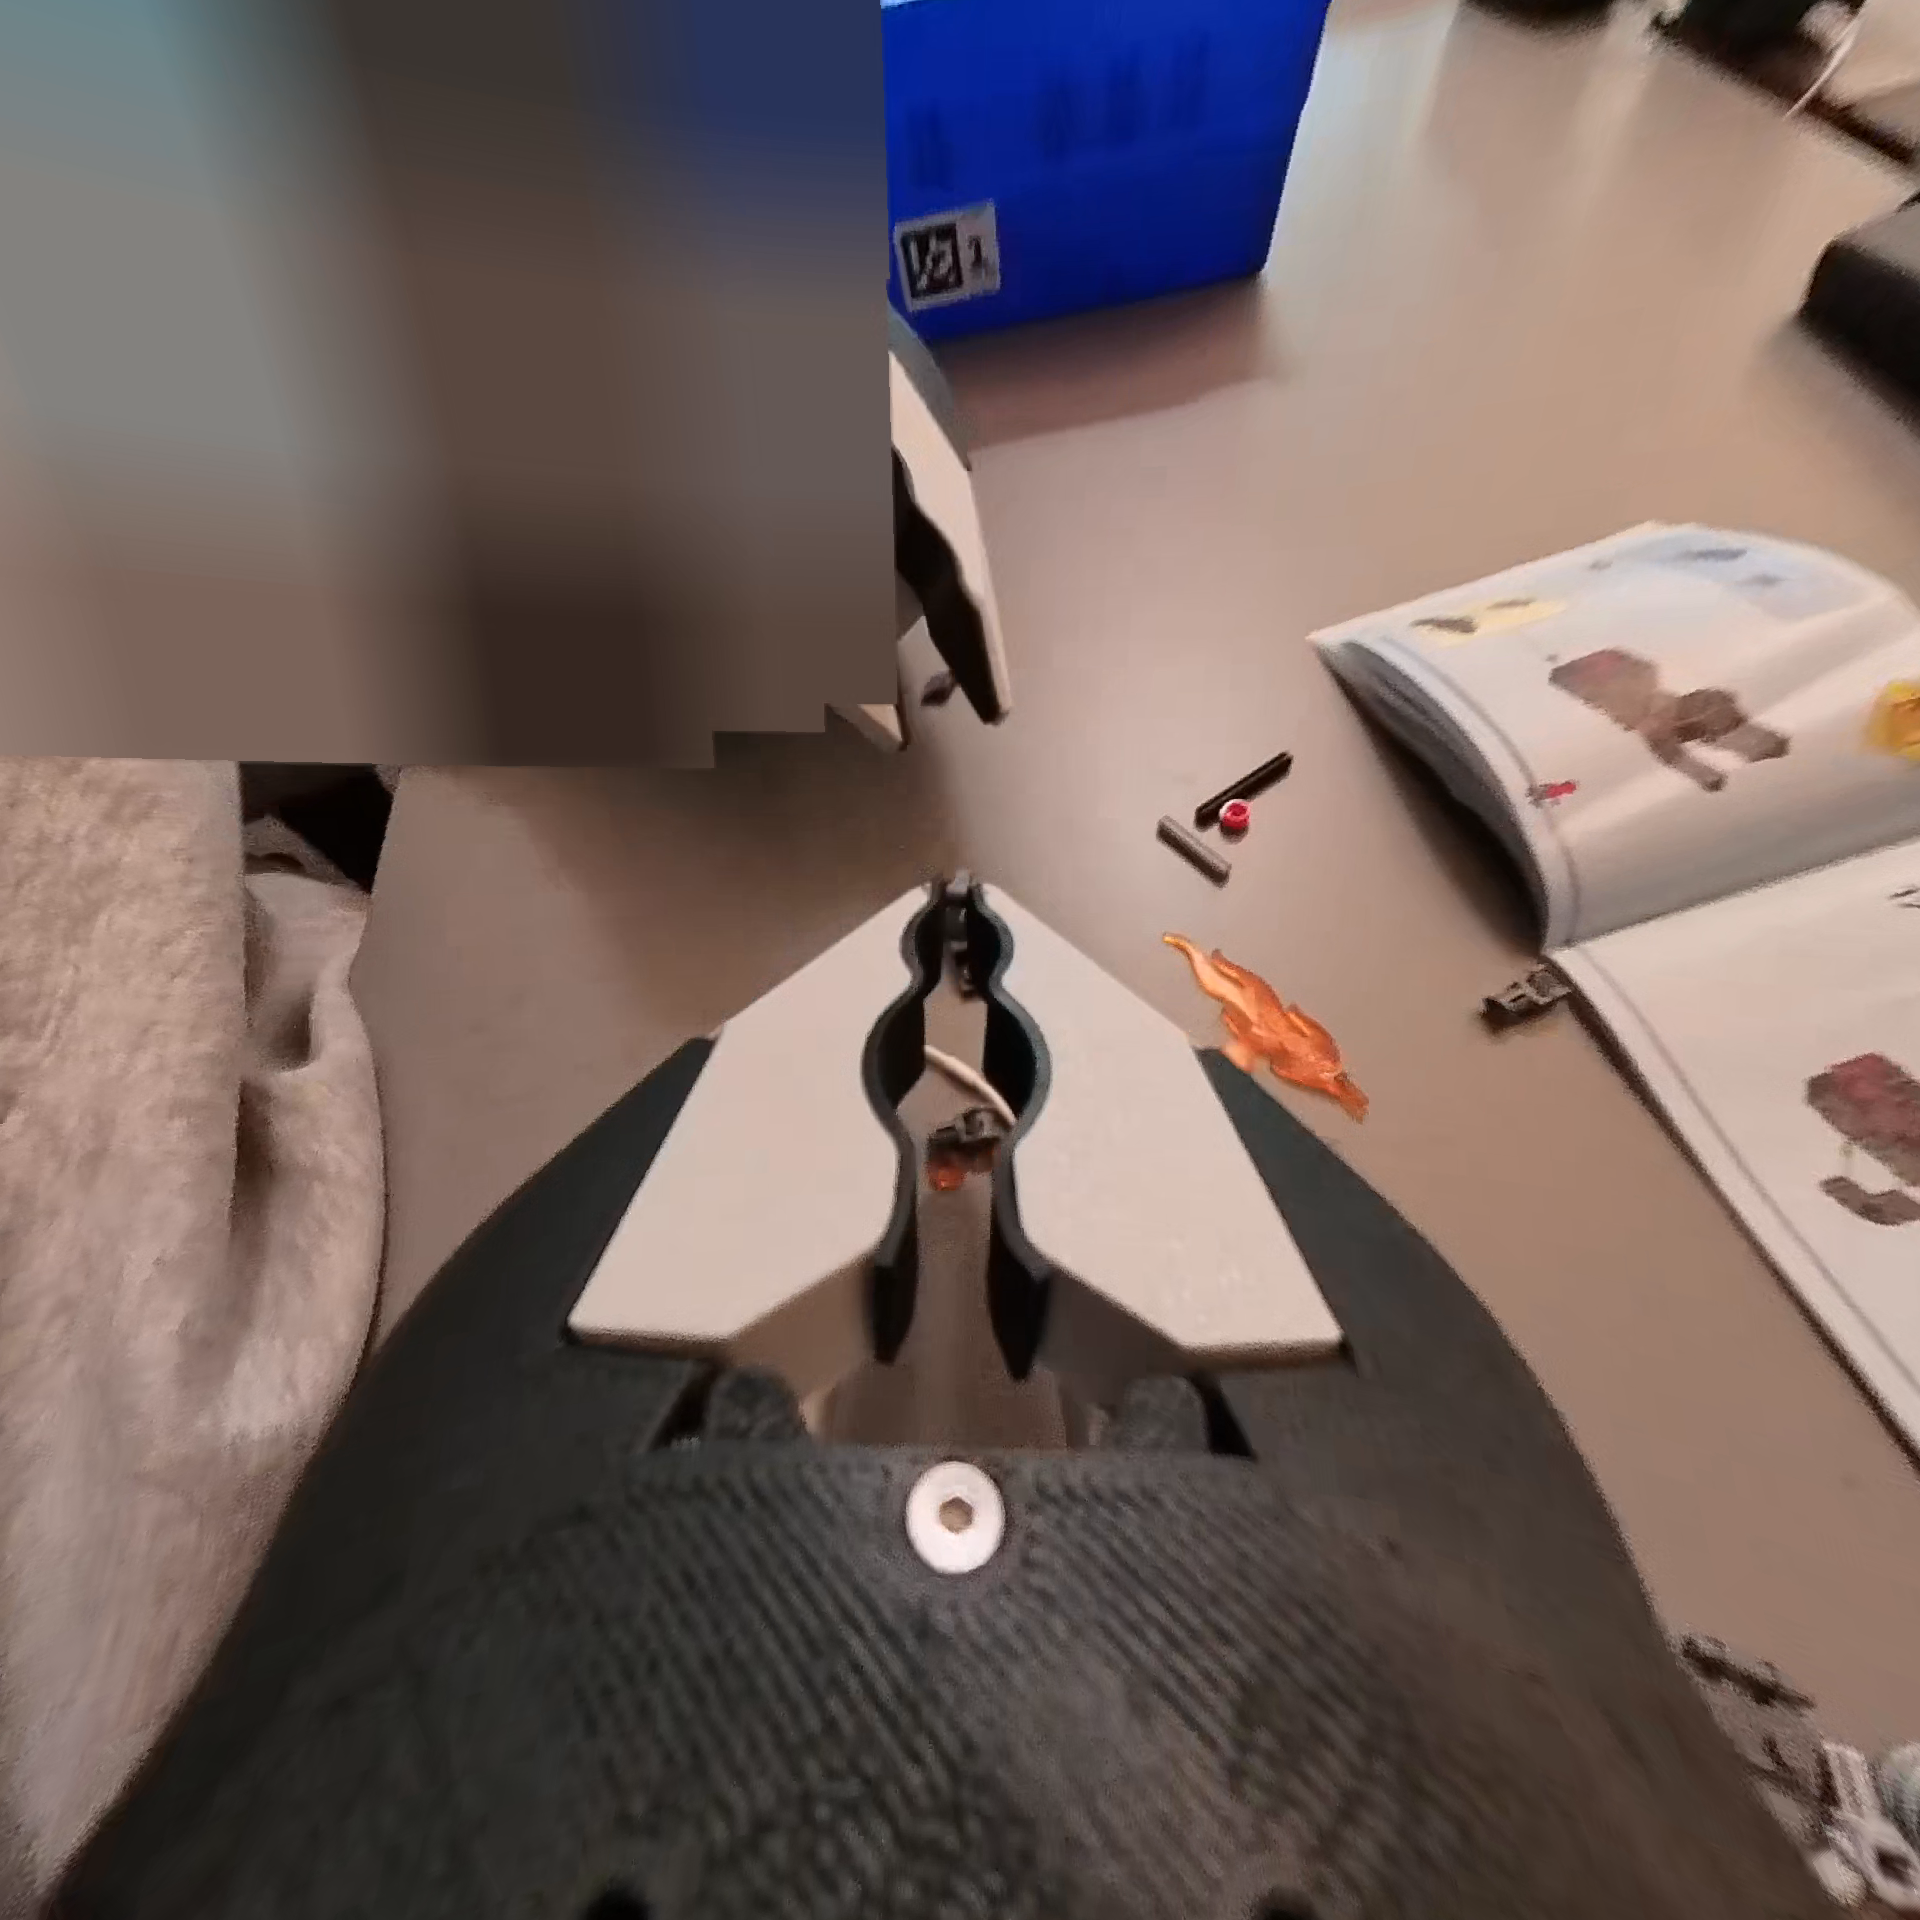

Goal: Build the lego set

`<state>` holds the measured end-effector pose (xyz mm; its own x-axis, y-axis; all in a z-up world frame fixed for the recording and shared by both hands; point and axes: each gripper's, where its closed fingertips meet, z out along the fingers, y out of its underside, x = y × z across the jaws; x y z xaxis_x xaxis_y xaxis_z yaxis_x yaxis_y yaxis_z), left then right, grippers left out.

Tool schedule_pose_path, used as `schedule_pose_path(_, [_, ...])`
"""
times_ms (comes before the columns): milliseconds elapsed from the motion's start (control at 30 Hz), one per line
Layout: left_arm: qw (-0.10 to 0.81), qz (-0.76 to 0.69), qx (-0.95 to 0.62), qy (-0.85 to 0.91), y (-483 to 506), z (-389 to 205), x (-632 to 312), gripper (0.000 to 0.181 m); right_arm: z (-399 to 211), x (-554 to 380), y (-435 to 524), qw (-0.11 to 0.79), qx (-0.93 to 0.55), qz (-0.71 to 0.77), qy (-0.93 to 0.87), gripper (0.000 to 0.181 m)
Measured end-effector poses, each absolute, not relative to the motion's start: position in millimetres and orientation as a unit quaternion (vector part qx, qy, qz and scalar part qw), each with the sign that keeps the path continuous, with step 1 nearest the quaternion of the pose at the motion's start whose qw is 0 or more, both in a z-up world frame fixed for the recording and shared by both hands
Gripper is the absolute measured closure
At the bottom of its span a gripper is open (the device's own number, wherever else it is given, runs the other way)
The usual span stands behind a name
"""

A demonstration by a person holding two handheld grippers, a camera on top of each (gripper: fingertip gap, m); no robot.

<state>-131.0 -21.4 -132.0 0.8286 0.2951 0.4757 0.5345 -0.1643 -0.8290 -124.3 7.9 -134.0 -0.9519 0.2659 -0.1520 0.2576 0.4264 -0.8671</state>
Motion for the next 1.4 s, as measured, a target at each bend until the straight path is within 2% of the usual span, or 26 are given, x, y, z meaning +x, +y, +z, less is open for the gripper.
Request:
schedule_pose_path(200, [0.516,-0.109,-0.804,-0.275,-14,-156,-122,0.167,-152,-120,-8,-0.055,-0.143,0.468,-0.871,0.179])
schedule_pose_path(500, [0.428,-0.086,-0.856,-0.276,-10,-185,-120,0.160,-167,-125,-15,-0.078,-0.118,0.412,-0.900,0.179])
schedule_pose_path(867, [0.423,-0.099,-0.860,-0.266,-6,-187,-119,0.173,-176,-121,-16,-0.129,-0.120,0.402,-0.898,0.180])
schedule_pose_path(1400, [0.422,-0.106,-0.863,-0.256,-5,-187,-116,0.175,-176,-118,-13,-0.135,-0.093,0.407,-0.899,0.181])
